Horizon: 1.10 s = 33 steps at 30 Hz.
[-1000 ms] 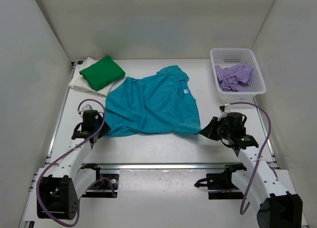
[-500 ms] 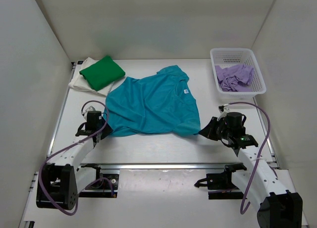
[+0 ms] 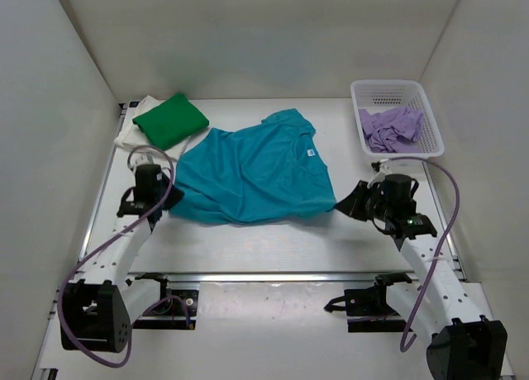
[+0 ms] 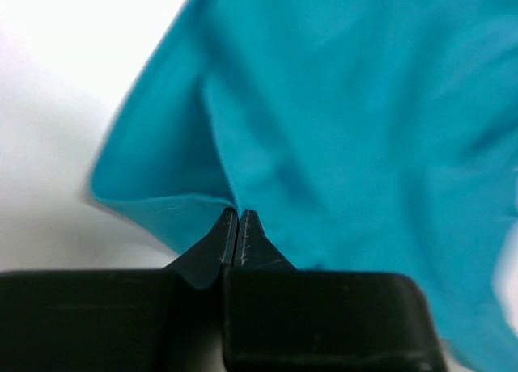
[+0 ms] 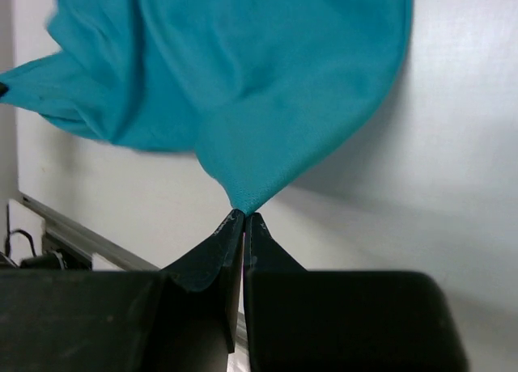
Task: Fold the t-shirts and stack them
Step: Flatten out the tshirt
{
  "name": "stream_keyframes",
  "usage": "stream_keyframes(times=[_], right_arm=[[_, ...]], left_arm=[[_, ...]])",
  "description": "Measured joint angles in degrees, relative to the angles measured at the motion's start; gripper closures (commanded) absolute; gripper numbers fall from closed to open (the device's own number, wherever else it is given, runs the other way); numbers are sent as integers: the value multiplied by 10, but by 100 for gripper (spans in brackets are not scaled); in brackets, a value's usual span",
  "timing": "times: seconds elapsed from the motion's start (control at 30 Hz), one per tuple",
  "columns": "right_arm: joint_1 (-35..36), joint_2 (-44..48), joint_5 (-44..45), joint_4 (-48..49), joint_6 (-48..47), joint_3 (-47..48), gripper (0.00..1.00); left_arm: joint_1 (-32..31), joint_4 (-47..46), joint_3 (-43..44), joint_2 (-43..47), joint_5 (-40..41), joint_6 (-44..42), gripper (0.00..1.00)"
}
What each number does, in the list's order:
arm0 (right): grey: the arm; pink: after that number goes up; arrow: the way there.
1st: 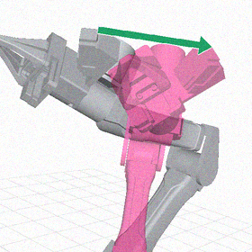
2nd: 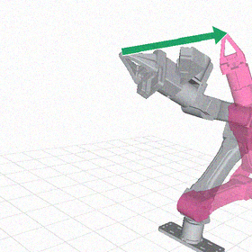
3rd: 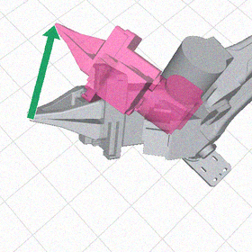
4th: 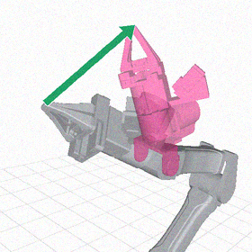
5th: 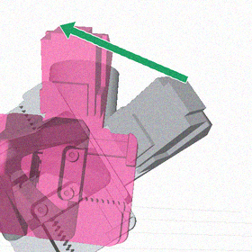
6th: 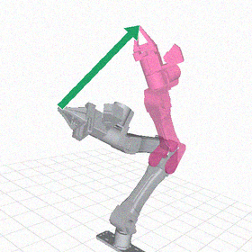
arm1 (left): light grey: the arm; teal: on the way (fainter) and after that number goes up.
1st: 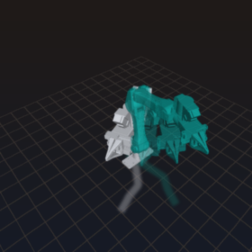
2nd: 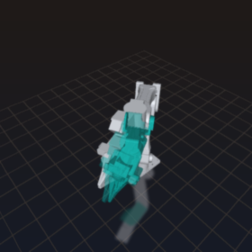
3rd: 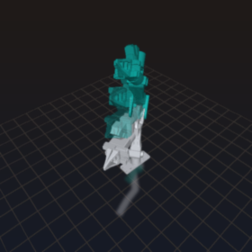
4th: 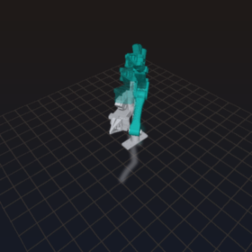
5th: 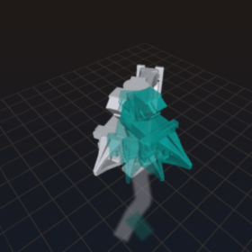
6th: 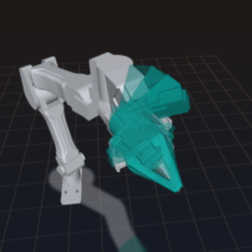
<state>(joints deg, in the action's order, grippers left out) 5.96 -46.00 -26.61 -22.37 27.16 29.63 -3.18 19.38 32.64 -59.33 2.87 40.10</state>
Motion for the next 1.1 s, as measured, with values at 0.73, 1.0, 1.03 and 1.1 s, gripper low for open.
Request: stream_keyframes(times=[0.73,1.0,1.03,1.1], right_arm=[[-72,-275,53,-162,-110,941,100],[-97,-460,3,-180,-109,1037,99],[-97,-501,-2,-183,-108,1052,100],[-99,-577,-10,-187,-105,1067,100]], left_arm=[[85,52,609,-67,-157,13,100],[85,-3,505,-128,-158,14,100],[83,-3,489,-153,-156,15,100],[74,3,483,-214,-150,15,100]])
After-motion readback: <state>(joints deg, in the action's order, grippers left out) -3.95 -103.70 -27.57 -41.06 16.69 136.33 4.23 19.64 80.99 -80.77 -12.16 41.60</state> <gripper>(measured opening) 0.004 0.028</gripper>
